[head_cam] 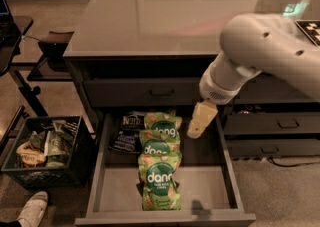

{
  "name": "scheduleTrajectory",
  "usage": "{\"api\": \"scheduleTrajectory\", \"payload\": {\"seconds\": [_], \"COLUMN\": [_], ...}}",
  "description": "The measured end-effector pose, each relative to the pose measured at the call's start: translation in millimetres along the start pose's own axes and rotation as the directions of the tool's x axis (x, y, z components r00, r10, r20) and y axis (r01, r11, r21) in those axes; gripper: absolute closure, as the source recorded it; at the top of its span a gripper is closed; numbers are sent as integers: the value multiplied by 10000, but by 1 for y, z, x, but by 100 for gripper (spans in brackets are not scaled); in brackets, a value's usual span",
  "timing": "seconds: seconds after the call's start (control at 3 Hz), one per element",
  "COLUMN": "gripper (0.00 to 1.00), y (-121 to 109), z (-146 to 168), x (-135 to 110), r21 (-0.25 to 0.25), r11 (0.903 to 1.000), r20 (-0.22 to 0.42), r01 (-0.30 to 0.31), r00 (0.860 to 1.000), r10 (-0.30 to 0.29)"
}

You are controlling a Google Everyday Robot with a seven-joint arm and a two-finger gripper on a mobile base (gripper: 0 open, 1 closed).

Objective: Pick blue chip bag from middle drawer and place on counter

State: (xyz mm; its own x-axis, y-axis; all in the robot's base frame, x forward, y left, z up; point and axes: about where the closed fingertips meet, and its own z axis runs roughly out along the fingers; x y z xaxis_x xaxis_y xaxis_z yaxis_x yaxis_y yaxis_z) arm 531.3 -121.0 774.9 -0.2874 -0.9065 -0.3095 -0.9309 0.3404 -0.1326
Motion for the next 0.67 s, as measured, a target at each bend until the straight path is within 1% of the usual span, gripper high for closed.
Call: {"api": "scheduleTrajectory", "payload": {"seconds": [0.33,0.67], "gripper": [0,0], "y": [-18,-35], "z": [68,138], "x": [-18,-37], "r21": [-217,-769], "r11": [9990,9953], "r20": [243,301], "r01": [-384,-589], "r00": [9989,9977], "r10": [389,613]}}
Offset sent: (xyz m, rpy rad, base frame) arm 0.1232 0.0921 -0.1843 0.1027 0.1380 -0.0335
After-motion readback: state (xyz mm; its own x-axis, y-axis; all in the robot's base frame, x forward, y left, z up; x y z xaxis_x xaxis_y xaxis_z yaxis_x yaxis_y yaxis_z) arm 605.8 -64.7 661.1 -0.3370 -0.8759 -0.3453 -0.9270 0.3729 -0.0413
